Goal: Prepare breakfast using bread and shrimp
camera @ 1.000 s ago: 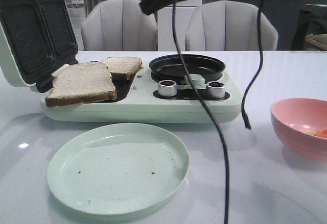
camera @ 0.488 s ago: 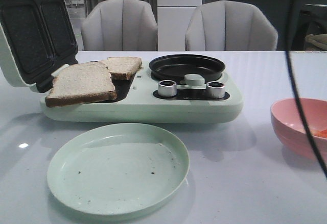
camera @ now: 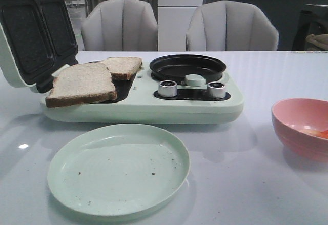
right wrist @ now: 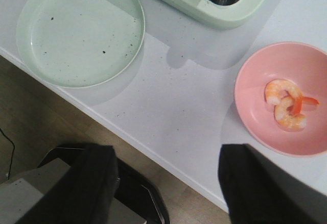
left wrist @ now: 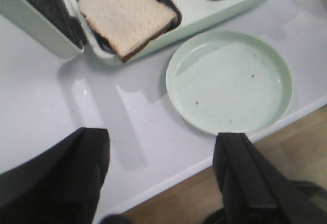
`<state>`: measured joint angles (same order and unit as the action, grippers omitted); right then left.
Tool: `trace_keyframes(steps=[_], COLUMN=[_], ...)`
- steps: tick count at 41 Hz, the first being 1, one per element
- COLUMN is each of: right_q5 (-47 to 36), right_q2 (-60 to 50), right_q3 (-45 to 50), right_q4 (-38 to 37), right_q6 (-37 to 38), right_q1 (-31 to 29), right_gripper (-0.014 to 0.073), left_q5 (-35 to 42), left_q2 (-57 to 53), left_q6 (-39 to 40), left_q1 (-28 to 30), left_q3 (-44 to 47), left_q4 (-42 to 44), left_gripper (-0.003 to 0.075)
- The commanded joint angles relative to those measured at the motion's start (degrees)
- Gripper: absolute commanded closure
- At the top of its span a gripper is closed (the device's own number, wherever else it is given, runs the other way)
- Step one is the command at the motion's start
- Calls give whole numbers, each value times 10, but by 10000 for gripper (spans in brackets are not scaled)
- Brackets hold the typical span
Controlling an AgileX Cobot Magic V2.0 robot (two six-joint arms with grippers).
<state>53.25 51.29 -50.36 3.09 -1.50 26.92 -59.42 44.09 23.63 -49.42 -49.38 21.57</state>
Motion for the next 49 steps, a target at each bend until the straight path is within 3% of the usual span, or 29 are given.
trace_keyframes(steps=[1,10,18,27,35,40,49], right_q5=[-27,-27,-27,-27,-27,-27,-27], right_q2=[-9,-6,-6,-6,-6,-6,-6], right_q3=[-14,-14,-14,-14,-14,-14,-14], right_q4=[-3,-3,-3,-3,-3,-3,-3], right_q6=[2,2,2,2,2,2,2], right_q1=[0,0,0,0,0,0,0], right_gripper=[60,60,60,60,60,60,60], left_q5=[-33,-57,-42,23,63,64,78], left_q2=[35,125,199,245,293,348,449], left_q6=[0,-6,-87,-296,-411,-427,-426], left_q1=[-4,59,224,464,614,657,663], left_q3=[-43,-80,-108,-141,-184,-235,-335], left_q4=[26,41,-4,-238,-436,-473,-490], left_gripper=[230,232,232,242,381,470,589])
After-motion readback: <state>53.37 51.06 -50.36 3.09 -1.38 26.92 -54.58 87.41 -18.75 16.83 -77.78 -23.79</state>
